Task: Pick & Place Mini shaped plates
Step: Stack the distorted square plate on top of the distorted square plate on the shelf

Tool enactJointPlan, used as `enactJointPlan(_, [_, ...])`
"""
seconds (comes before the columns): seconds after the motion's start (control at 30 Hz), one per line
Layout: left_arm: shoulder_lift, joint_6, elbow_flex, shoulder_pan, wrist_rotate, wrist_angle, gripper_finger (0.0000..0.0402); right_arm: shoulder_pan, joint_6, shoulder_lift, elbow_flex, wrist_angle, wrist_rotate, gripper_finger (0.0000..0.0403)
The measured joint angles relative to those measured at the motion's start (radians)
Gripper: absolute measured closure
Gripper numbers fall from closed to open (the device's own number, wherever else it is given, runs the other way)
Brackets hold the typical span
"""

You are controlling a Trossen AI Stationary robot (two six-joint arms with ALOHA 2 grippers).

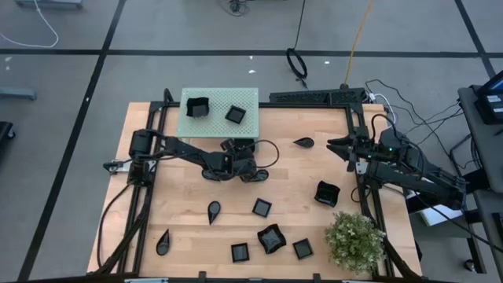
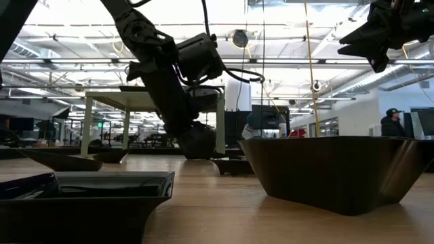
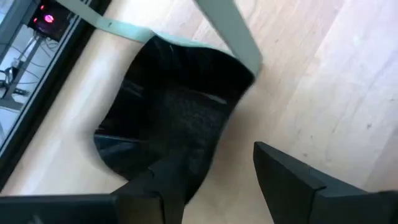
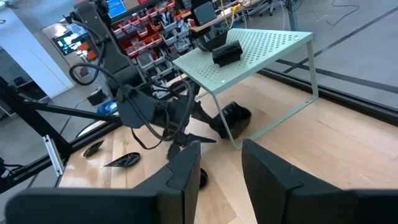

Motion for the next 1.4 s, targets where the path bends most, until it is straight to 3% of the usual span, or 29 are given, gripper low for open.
enactJointPlan(0.23, [0.0,0.015,0.0,-0.008,-0.004,0.024,0.0239,0.0,0.0,0.0,0.0,0.0,0.0,0.0298])
enactJointPlan(0.37, [-0.005,0.04,0.0,-0.027,0.011,0.022,0.0298,0.0,0.0,0.0,0.0,0.001,0.0,0.0298])
enactJointPlan(0.57, [-0.049,0.017,0.002,-0.076,0.113,0.013,0.0391,0.0,0.0,0.0,0.0,0.0,0.0,0.0298])
enactJointPlan(0.73, [-0.128,-0.003,0.002,-0.129,0.162,0.005,0.0386,0.0,0.0,0.0,0.0,0.0,0.0,0.0298])
enactJointPlan(0.97, [-0.265,-0.013,0.003,-0.15,0.167,-0.131,0.0393,0.0,0.0,0.0,0.0,0.0,0.0,0.0298])
enactJointPlan(1.27, [-0.456,0.121,0.002,-0.153,0.362,-0.125,0.039,0.0,0.0,0.0,0.0,0.0,0.0,0.0298])
enactJointPlan(1.4, [-0.564,0.137,0.002,-0.154,0.295,-0.081,0.0397,0.0,0.0,0.0,0.0,0.0,0.0,0.0298])
